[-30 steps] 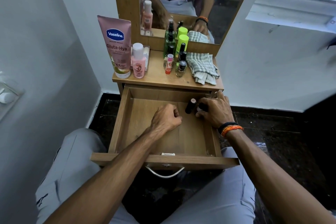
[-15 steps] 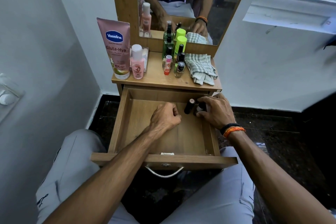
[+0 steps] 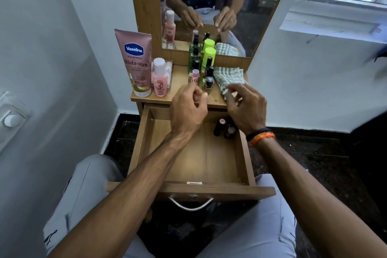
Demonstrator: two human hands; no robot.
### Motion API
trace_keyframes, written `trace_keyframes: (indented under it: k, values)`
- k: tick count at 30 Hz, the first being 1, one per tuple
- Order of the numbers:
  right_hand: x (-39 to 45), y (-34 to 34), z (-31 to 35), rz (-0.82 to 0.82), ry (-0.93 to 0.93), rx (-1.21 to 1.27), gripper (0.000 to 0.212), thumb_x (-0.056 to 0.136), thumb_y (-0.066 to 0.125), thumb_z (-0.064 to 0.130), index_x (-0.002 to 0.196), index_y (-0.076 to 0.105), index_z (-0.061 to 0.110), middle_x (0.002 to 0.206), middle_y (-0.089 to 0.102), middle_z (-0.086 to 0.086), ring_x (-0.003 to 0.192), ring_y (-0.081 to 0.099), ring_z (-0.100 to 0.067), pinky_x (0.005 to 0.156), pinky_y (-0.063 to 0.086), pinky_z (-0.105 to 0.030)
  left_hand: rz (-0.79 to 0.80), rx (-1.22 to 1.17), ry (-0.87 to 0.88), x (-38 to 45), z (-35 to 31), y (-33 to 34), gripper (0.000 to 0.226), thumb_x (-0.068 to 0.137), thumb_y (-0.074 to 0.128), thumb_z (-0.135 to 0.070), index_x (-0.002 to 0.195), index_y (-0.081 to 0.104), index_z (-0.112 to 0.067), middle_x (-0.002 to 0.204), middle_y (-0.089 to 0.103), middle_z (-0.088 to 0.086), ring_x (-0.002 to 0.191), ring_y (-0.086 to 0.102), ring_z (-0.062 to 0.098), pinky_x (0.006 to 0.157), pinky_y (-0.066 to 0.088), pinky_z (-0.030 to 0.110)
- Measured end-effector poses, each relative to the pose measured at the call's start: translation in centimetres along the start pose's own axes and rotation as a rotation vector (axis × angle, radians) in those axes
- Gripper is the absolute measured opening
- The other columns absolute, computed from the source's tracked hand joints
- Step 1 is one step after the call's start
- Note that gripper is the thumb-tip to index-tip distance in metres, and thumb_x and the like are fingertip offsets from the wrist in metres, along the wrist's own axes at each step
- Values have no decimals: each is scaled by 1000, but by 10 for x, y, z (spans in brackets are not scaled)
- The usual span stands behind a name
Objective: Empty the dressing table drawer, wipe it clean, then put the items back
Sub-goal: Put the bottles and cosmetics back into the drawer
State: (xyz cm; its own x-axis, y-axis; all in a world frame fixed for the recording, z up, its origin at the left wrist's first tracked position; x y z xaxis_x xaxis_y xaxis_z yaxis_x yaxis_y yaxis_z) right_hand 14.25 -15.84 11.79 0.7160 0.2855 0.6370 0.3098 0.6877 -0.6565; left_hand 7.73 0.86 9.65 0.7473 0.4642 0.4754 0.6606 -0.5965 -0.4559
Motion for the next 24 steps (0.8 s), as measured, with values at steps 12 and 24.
trace_keyframes:
  k: [12,24]
  values:
    - [36,51,21,62,22,-69,27,83,76,31,103,73,13,100,64,-9,78,48,-11,64,43,-25,-49,90,-60,47,9,10,37,87,73,-20,122,62,-15,118,49,4,97,47,6,67,31,1]
    - [35,52,17,54,66,20,24,82,75,25,102,67,16,91,69,-2,75,62,-15,66,57,-36,-100,128,-29,54,8,11,21,87,71,-11,103,58,-16,96,63,-1,86,60,14,68,58,36]
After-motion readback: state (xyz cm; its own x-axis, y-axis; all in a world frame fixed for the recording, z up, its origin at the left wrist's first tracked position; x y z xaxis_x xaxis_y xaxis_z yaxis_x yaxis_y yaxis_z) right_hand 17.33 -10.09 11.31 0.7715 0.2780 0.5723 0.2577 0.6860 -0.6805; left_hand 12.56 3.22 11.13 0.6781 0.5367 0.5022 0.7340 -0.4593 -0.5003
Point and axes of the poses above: each hand's wrist, its own x-axis towards the middle knuckle, its own y-axis out of the palm, z = x × y, the point moved 8 cm from there along x, towards the middle knuckle
